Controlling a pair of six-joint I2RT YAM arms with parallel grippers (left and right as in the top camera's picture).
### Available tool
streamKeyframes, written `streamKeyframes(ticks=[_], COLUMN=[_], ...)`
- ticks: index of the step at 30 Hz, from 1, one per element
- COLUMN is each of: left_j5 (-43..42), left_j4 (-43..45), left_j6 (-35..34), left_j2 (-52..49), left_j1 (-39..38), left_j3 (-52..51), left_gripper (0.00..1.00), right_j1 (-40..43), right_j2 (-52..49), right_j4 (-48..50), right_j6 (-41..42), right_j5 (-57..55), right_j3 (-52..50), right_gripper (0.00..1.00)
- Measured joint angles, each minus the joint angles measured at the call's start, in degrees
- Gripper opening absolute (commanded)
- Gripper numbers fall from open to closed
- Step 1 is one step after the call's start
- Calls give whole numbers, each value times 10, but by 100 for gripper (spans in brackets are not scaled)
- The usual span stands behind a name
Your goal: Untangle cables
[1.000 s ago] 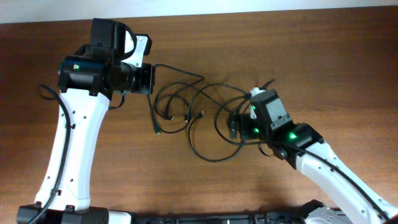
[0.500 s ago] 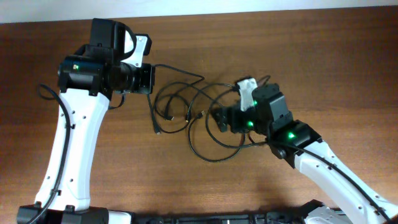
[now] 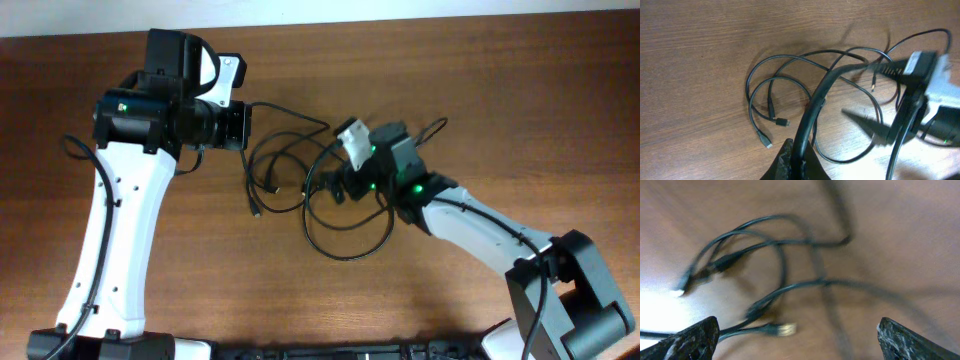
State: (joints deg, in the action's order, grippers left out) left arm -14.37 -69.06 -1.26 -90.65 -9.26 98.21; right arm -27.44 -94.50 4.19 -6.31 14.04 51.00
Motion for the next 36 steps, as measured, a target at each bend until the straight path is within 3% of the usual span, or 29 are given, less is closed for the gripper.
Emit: streamKeyframes(ticks=[8,14,22,27,29,30,36], left_j5=[0,0,0,0,0,0,6], left_j4=[3,7,9,11,11,13,52], left_j6=[0,0,0,0,0,0,-32], left_j2=[0,0,0,0,0,0,0], left_j1=[0,0,0,0,0,0,0], left_j3=[0,0,0,0,0,0,0], left_gripper=[0,0,1,0,0,0,0], right_j1=[7,6,6,5,1,-2,-13], right_j2=[-63,-104,-159,-204,-211,-211,-211], right_j4=[29,61,187,192,204,214,233], right_j6=[-250,-298,-311,-315,-314,-315,-306], right_j5=[-59,-56,-56,-51,-47,-46,-64], right_j3=[28,28,28,31,31,31,44], right_gripper=[99,95,85,55,17,5,4])
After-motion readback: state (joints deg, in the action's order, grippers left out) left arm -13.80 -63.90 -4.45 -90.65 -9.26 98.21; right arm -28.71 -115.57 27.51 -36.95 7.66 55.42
